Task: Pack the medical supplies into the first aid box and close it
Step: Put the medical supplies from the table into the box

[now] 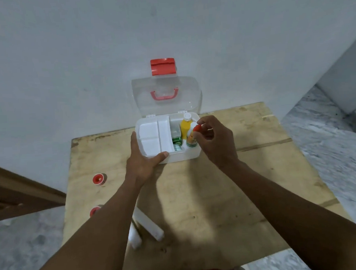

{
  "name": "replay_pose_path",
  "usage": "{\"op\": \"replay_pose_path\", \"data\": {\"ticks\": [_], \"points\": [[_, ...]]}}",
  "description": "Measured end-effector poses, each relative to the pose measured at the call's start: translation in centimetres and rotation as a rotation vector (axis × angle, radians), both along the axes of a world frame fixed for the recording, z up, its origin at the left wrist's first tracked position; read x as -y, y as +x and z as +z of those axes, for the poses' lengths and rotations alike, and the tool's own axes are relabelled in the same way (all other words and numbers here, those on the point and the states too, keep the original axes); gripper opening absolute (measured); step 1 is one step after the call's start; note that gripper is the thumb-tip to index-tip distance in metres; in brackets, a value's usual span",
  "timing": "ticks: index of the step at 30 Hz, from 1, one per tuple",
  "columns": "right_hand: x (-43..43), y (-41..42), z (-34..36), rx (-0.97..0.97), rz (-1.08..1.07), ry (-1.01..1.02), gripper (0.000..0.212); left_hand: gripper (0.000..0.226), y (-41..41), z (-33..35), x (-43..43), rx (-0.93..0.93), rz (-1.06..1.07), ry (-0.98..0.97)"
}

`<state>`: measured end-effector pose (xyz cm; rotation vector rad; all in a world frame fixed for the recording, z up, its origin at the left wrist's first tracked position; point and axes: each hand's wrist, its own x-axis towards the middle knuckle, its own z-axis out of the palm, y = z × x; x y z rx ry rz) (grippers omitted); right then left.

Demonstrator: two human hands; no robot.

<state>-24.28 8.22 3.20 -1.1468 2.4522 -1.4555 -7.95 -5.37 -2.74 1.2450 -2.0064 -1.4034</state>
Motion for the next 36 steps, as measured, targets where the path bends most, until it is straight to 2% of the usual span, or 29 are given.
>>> {"op": "replay_pose_path", "data": {"ticks": [3, 11, 25, 36], "points": [[0.8, 0.7, -0.7, -0.024, -0.032, 0.053, 0.024, 0.102, 0.1, -0.1, -0.5, -0.025, 0.045, -0.033], [1.8, 1.8, -3.0, -0.086, -0.084, 0.122, 0.021, 0.109, 0.4, -0.1, -0.7, -0.002, 0.064, -0.055], [3.1, 0.7, -2.8, -0.205, -0.029, 0.378, 0.015, 0.102, 0.6, -0.1, -2.0, -0.001, 0.155, -0.085], [4.9, 0.9, -2.6, -0.337, -0.022, 0.47, 0.009, 0.101, 0.6, 0.0, -2.3, 0.059, 0.198, -0.098]]}}
